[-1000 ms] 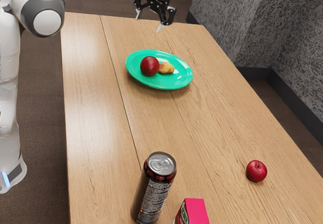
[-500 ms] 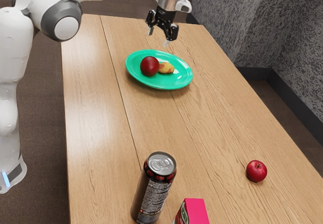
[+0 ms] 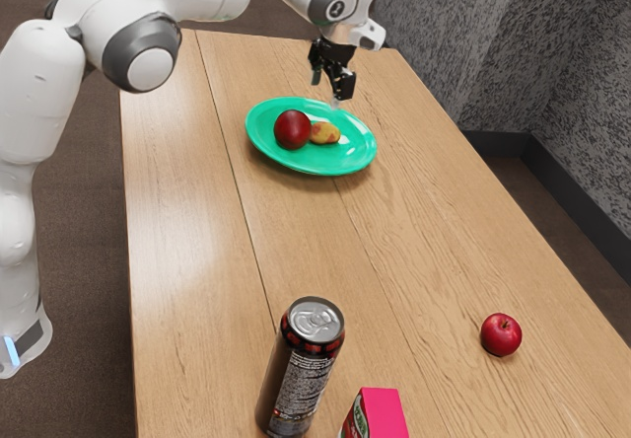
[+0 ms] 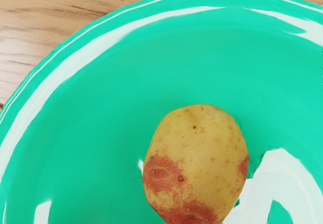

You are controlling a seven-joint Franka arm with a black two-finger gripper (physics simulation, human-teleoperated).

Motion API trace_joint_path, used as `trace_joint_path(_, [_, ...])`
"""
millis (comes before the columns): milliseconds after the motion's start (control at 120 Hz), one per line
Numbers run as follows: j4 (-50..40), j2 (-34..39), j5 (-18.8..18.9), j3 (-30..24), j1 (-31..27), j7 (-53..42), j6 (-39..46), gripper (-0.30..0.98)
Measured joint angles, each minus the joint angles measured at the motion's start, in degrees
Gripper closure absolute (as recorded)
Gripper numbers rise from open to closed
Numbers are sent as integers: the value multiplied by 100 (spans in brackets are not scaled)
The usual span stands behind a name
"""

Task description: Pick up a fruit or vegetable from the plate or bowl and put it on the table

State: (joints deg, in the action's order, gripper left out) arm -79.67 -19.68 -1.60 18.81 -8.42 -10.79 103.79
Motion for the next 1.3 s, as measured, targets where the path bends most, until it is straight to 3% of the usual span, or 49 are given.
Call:
trace_joint_path(542, [-30,-423,-243,-1,-11,-1009,276,0])
trace_joint_path(1300, [-95,-762,-446,-9,-67,-1507,270,0])
